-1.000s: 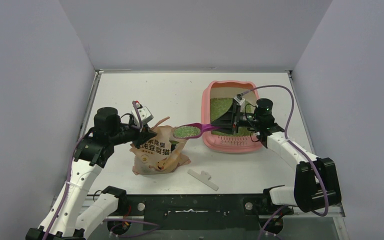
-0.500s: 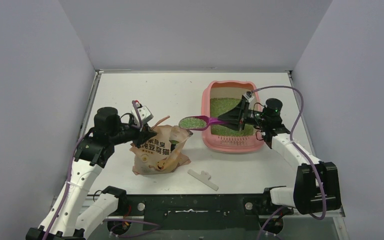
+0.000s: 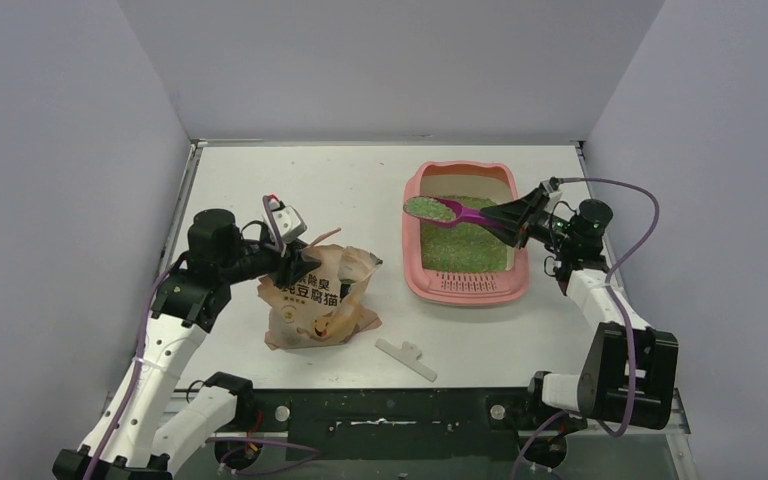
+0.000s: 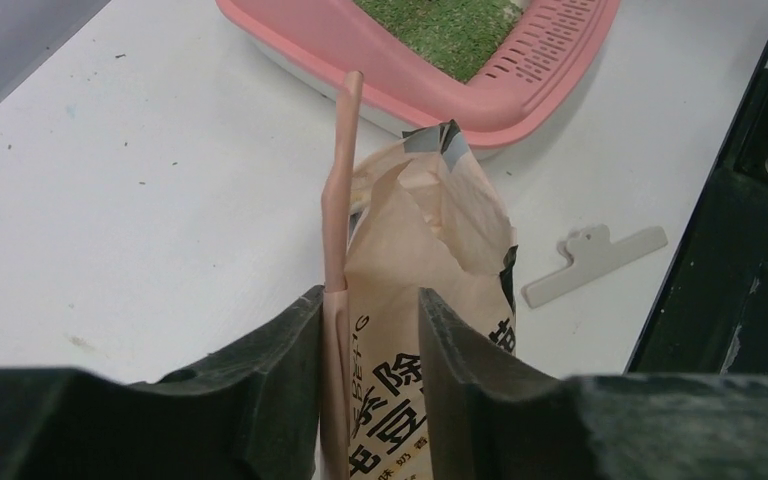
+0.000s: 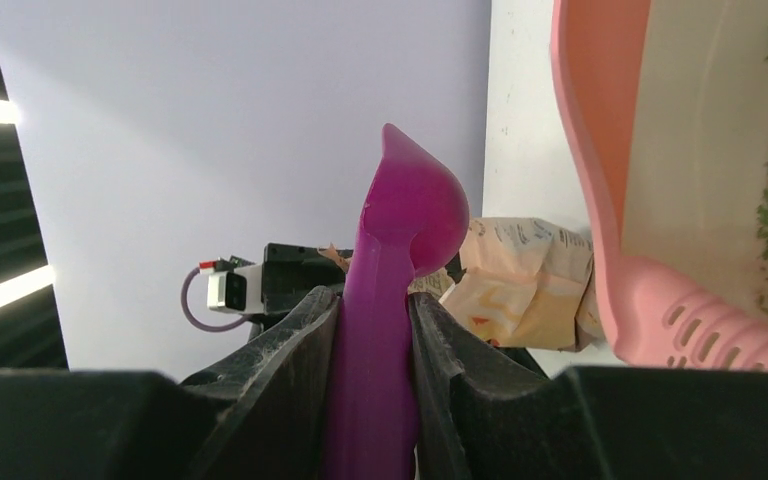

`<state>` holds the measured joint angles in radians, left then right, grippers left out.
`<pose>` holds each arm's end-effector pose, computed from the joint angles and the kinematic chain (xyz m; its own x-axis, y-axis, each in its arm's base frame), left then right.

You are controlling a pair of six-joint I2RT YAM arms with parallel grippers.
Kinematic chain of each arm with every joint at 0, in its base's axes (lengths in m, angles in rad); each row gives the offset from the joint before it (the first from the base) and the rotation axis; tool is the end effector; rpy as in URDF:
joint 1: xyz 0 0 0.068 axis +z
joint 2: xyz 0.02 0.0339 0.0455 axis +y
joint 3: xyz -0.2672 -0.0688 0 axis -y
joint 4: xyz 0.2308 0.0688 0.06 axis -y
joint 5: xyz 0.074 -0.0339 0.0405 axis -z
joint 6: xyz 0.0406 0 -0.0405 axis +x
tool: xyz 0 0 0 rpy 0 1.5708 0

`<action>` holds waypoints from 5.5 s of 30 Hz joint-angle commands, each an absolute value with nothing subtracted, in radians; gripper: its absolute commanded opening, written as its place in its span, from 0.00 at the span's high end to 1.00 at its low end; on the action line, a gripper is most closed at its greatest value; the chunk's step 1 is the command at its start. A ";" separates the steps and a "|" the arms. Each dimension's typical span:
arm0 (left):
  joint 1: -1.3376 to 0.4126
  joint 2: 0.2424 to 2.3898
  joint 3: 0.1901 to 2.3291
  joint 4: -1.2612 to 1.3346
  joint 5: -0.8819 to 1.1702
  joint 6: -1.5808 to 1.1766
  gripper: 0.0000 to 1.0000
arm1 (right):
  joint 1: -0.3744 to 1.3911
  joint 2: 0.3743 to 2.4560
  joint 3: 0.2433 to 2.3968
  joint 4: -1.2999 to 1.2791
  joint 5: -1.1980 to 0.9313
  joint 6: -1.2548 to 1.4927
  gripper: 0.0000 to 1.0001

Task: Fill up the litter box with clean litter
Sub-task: Pour the cat litter into the litter box.

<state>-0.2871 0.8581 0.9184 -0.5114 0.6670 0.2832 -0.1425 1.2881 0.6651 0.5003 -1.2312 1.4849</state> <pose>0.1534 -0.0715 0.3433 -0.1901 0.2850 -0.9395 0.8431 0.5376 -0.0075 0.2576 0.0017 0.2734 -0.8862 0.4624 0.0298 0.0453 0.0224 0.9987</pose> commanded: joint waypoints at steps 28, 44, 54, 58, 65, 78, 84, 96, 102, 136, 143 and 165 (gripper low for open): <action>-0.288 0.646 0.943 -0.411 0.480 0.246 0.27 | -0.264 1.351 0.936 -0.147 -0.930 0.918 1.00; -0.289 0.615 0.966 -0.489 0.460 0.264 0.25 | -0.140 1.552 1.151 -0.050 -0.768 0.964 1.00; -0.289 0.615 0.975 -0.504 0.456 0.275 0.24 | -0.137 1.588 1.178 -0.041 -0.728 0.983 1.00; -0.288 0.615 0.976 -0.505 0.451 0.278 0.24 | -0.110 1.603 1.193 -0.033 -0.736 0.983 1.00; -0.288 0.604 0.968 -0.476 0.483 0.277 0.24 | -0.091 1.633 1.219 -0.047 -0.727 0.982 1.00; -0.289 0.626 0.967 -0.484 0.469 0.207 0.20 | -0.170 1.590 1.211 -0.107 -0.706 0.945 1.00; -0.288 0.617 0.963 -0.499 0.418 0.173 0.16 | -0.204 1.554 1.200 -0.150 -0.707 0.920 1.00; -0.288 0.581 0.950 -0.543 0.195 0.106 0.14 | -0.192 1.442 1.106 -0.237 -0.732 0.898 1.00; -0.288 0.598 0.950 -0.536 0.248 0.162 0.14 | -0.191 1.339 1.014 -0.285 -0.794 0.891 1.00; -0.289 0.601 0.930 -0.512 0.324 0.185 0.14 | -0.458 0.978 0.785 -0.730 -0.921 0.685 1.00; -0.289 0.599 0.925 -0.523 0.320 0.199 0.14 | -0.482 0.979 0.893 -0.729 -0.820 0.665 1.00; -0.288 0.547 0.924 -0.604 0.234 0.243 0.11 | -0.052 1.480 1.303 -0.381 -0.512 0.765 1.00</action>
<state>-0.2874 0.5552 0.9051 -0.6003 0.2646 0.2253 -0.0944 1.4628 1.2507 -0.4698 -0.5457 0.7532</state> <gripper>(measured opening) 0.881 0.282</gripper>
